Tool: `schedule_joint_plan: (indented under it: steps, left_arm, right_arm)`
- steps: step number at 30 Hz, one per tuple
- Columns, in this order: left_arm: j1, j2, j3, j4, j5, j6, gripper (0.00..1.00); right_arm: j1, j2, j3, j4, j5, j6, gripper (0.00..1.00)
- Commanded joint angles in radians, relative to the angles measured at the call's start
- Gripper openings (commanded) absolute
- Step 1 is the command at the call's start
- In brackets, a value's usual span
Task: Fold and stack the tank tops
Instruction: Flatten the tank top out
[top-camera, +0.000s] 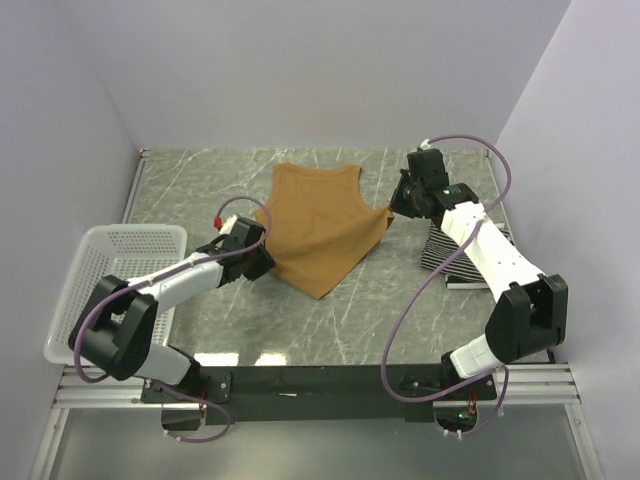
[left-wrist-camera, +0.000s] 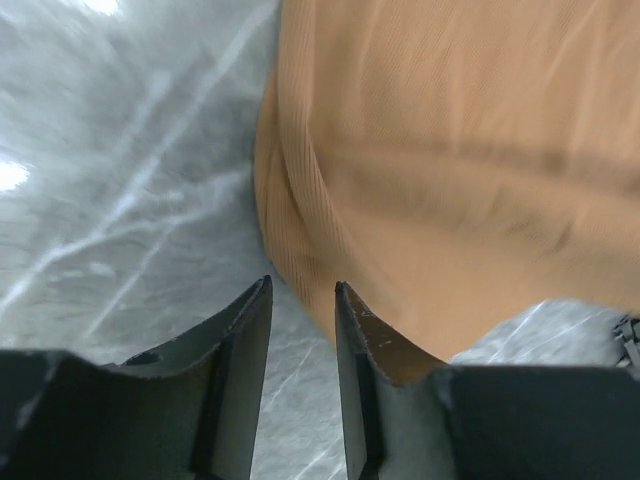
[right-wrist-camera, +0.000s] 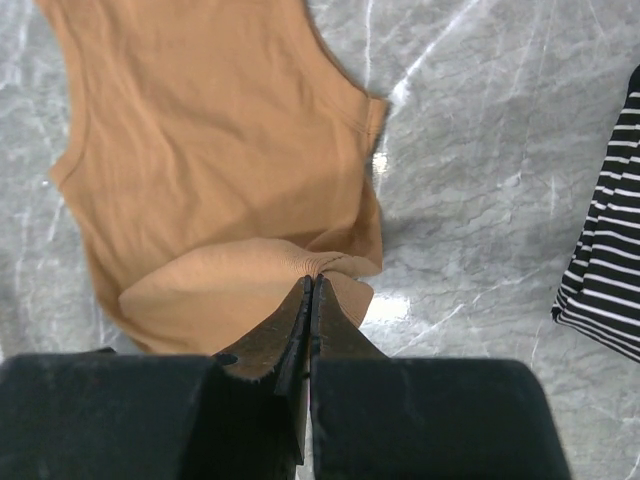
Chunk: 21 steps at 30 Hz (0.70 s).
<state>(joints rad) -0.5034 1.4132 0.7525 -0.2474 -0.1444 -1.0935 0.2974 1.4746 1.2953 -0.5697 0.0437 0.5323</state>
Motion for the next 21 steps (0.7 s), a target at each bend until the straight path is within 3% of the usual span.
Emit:
schedule_joint_plan:
  steps: [1,6,14,15,18,21]
  left_arm:
    - [-0.032,0.045,-0.012,0.091,0.049,-0.012,0.38]
    - [-0.037,0.096,0.013,0.077,0.026,-0.032,0.38]
    - [-0.037,0.185,0.091,0.004,-0.049,-0.063,0.30]
    - [-0.037,0.210,0.102,-0.003,-0.063,-0.060,0.27]
    - [-0.037,0.208,0.142,-0.058,-0.082,-0.045,0.01]
    - [-0.038,0.101,0.148,-0.130,-0.103,-0.034,0.01]
  right_arm:
    - [-0.012,0.006,0.053,0.031,-0.019,-0.018,0.00]
    - [-0.014,0.007,0.036,0.040,-0.025,-0.018,0.00]
    - [-0.021,-0.025,-0.004,0.053,-0.028,-0.015,0.00]
    - [-0.023,-0.026,-0.007,0.051,-0.034,-0.015,0.00]
    - [-0.024,-0.053,-0.022,0.045,-0.041,-0.018,0.00]
    - [-0.029,-0.111,-0.044,0.024,-0.027,-0.032,0.00]
